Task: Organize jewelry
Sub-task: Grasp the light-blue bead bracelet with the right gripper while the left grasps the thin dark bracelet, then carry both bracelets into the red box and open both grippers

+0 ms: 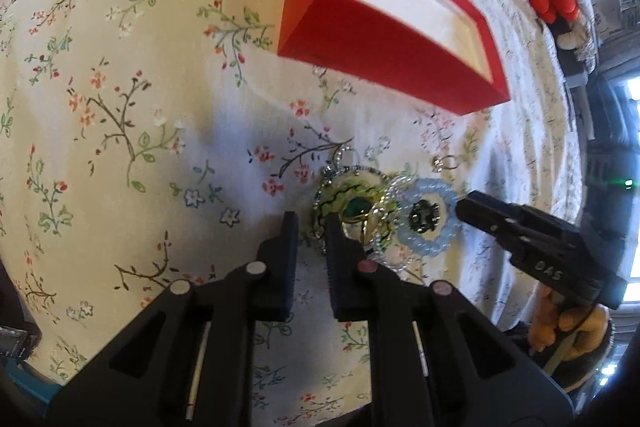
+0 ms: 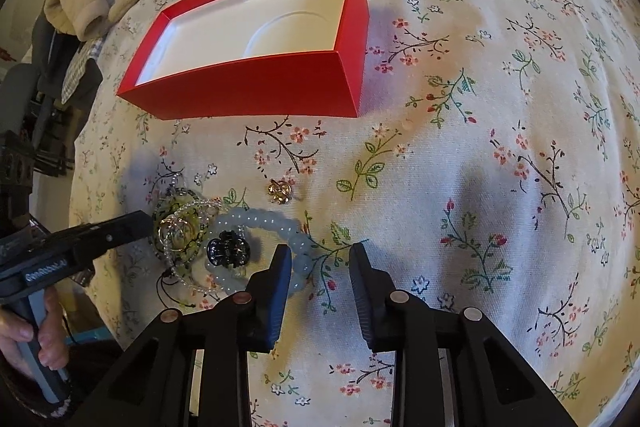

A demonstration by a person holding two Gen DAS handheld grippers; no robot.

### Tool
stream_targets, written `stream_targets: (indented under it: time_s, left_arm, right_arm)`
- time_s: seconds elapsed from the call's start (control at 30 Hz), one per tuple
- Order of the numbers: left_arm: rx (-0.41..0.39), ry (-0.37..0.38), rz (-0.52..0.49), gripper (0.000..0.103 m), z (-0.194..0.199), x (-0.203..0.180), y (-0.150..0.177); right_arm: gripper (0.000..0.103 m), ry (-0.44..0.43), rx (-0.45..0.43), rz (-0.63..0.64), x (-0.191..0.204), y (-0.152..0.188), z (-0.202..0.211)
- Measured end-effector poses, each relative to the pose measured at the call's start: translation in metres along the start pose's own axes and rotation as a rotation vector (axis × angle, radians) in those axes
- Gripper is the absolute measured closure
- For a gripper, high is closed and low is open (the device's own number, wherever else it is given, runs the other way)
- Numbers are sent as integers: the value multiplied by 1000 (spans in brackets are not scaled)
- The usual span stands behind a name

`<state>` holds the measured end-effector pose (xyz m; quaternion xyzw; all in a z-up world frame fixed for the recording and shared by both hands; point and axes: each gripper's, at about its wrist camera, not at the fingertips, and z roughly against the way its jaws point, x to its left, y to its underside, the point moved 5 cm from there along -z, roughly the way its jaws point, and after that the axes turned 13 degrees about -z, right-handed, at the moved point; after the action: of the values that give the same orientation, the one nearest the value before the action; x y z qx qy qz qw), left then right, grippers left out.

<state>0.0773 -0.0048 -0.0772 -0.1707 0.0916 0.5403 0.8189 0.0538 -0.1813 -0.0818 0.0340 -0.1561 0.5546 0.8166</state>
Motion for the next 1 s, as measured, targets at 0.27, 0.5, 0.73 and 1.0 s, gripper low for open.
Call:
stream_targets:
  time_s: [0.27, 0.5, 0.73, 1.0]
  left_arm:
    - [-16, 0, -10, 98, -7, 0, -7]
    - [-41, 13, -1, 99, -5, -5, -15]
    - [-101, 9, -34, 100, 17, -7, -13]
    - [-177, 4, -65, 100, 43, -15, -14]
  right_arm:
    - [73, 5, 2, 0, 2, 0, -3]
    - [77, 81, -26, 96, 15, 3, -14]
    - [91, 77, -55, 128, 21, 4, -5]
    - [91, 14, -127, 132, 24, 3, 31]
